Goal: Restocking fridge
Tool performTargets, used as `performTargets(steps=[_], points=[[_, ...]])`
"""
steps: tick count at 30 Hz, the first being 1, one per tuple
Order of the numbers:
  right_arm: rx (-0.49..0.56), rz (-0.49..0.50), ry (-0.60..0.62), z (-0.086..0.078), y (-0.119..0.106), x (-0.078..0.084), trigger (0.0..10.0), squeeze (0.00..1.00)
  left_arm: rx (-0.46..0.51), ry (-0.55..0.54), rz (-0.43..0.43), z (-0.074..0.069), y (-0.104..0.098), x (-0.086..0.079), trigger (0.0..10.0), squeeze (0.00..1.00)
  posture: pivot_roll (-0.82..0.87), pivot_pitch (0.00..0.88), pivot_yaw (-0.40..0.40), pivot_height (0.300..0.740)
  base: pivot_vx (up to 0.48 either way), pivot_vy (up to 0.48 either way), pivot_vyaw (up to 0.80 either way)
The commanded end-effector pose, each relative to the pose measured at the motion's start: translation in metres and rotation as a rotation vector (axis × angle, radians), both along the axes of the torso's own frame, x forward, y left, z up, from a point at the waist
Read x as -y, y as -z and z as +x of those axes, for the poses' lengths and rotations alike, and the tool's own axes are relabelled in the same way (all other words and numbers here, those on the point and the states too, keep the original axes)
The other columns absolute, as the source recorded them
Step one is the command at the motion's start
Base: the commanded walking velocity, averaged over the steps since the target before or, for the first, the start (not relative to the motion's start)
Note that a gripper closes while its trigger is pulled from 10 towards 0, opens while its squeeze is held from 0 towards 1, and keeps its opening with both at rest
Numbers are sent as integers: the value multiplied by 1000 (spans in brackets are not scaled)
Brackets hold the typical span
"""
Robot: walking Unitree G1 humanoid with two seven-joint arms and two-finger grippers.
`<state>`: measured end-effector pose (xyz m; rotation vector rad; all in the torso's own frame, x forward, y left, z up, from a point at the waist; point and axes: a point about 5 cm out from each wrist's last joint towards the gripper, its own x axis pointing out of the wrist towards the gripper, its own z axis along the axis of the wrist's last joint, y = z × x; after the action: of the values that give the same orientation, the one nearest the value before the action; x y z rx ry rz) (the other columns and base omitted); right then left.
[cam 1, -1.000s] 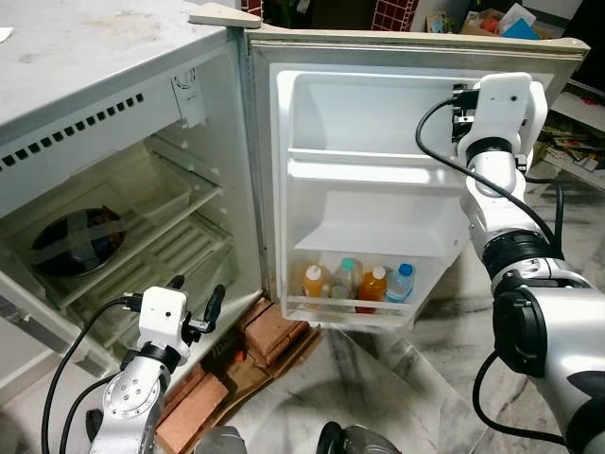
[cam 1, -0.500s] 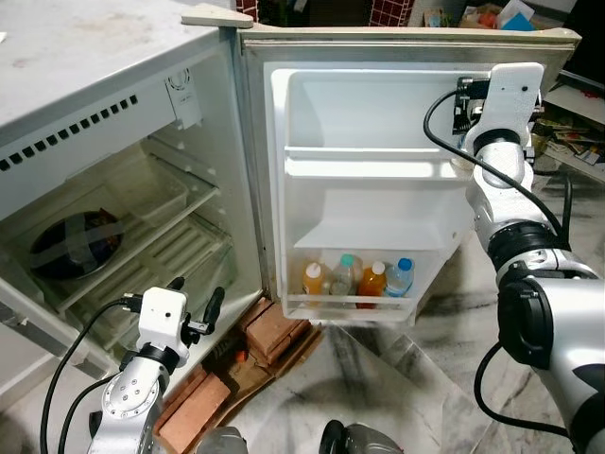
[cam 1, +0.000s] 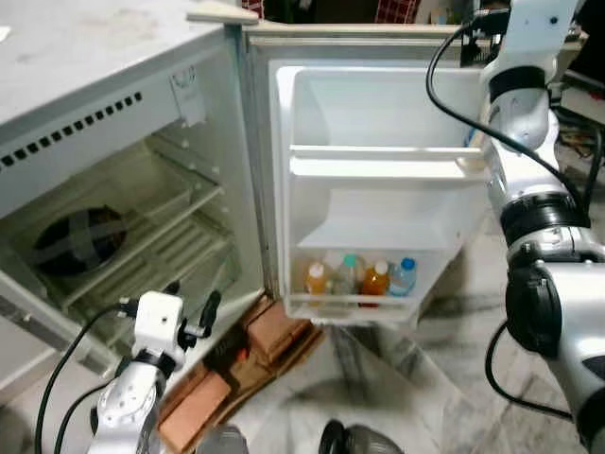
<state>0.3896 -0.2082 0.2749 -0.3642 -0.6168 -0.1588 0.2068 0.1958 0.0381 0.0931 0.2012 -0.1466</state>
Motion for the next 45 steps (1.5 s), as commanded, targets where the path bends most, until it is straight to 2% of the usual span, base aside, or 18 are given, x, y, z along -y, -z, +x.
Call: performTargets(steps=[1,2,5,7,8,10,13,14,15,18,19,20,23,28,31,35,40,45], points=[[11,-25,23,-4,2,7,10000,1000,-7,-27,-7,0,-1,-4,10000,0,225,0,-43,740,0,0,0],[-25,-21,55,-12,25,14,10000,1000,3,-26,-6,3,-2,0,10000,0,213,0,-48,740,0,0,0],[-45,-10,69,-16,35,18,10000,1000,8,-23,-4,4,-3,2,10000,0,213,0,-48,740,0,0,0],[-98,7,104,-29,63,23,10000,1000,10,-26,0,6,-2,6,10000,0,201,0,-48,740,0,-131,0],[-98,7,104,-29,63,23,10000,1000,10,-26,0,6,-2,6,10000,0,201,0,-48,740,0,-262,0],[-168,21,109,-44,94,20,10000,1000,4,-27,3,8,0,6,10000,0,189,0,-45,740,0,-274,0],[-200,32,101,-49,106,17,10000,1000,2,-27,5,8,0,6,10000,0,187,0,-45,740,0,-294,0],[-234,27,78,-55,120,11,10000,933,2,-26,6,9,0,6,10000,0,185,0,-45,740,0,-379,0],[-308,42,33,-66,145,-2,10000,722,3,-28,11,11,0,6,10000,0,189,0,-45,740,0,-412,0],[-363,41,-20,-77,162,-13,10000,663,6,-34,12,11,-1,5,10000,0,192,0,-48,740,0,-427,0],[-389,45,-37,-81,168,-17,10000,498,6,-35,13,11,-1,6,10000,0,192,0,-48,740,0,-480,0],[-458,62,-74,-88,180,-24,10000,0,6,-38,14,10,-1,6,10000,0,193,0,-50,740,0,-480,0],[-549,83,-175,-97,194,-39,10000,0,7,-39,17,9,0,6,10000,0,195,0,-51,740,0,-480,0],[-590,56,-255,-102,201,-50,10000,0,5,-46,16,9,0,5,10000,0,195,0,-54,740,0,-480,0],[-644,49,-244,-103,210,-48,10000,0,1,-48,17,8,1,5,10000,0,195,0,-54,740,0,-480,0],[-608,69,-225,-100,201,-48,10000,0,58,-80,31,10,-6,0,10000,0,193,0,-51,740,0,-480,0],[-605,115,-128,-96,203,-46,10000,0,50,-116,31,9,-2,-5,10000,0,177,0,-36,740,0,-480,0],[-604,192,-119,-103,209,-39,10000,0,38,-108,-2,9,1,0,10000,0,155,0,2,740,0,-288,0]])
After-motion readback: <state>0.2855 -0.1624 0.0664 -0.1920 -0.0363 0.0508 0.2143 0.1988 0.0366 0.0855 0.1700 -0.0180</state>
